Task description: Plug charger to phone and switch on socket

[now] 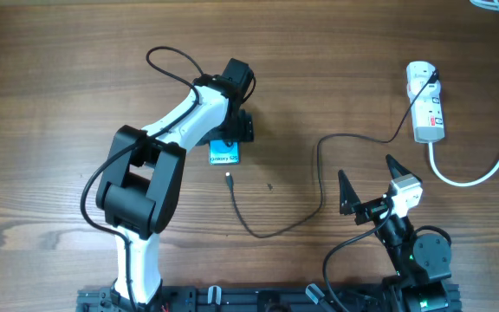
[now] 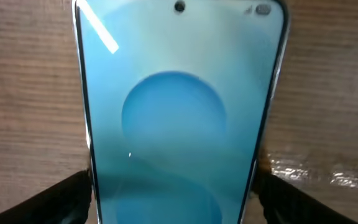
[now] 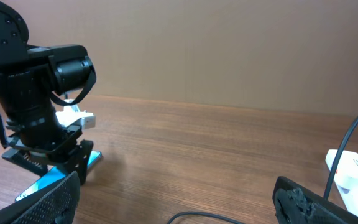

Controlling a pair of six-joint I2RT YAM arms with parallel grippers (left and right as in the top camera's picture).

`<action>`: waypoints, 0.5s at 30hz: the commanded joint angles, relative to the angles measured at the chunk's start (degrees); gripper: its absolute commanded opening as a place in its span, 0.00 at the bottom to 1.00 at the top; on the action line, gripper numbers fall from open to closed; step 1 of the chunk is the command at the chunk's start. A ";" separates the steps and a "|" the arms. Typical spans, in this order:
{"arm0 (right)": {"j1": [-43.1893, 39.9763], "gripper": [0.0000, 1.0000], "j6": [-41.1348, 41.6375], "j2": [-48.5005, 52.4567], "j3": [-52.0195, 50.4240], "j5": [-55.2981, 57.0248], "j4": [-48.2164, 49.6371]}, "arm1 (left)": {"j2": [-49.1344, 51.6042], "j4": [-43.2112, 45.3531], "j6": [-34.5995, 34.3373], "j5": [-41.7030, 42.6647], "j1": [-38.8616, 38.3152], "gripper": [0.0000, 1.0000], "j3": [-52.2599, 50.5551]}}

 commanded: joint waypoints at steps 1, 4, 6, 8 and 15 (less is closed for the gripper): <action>0.35 1.00 0.59 -0.26 -0.07 -0.28 0.28 | 1.79 -2.97 -0.17 3.63 0.04 0.83 -0.76; 0.35 1.00 0.57 -0.26 -0.07 -0.28 0.28 | 1.79 -5.99 -0.17 4.13 -0.07 0.82 -1.84; 0.35 1.00 0.59 -0.26 -0.07 -0.28 0.28 | 1.79 -7.76 -0.17 4.20 -0.07 0.81 -2.80; 0.35 1.00 0.59 -0.26 -0.07 -0.28 0.26 | 1.79 -9.33 -0.15 4.22 -0.07 0.80 -3.82; 0.35 1.00 0.59 -0.26 -0.07 -0.28 0.28 | 1.79 -11.47 -0.13 4.11 -0.04 0.92 -6.25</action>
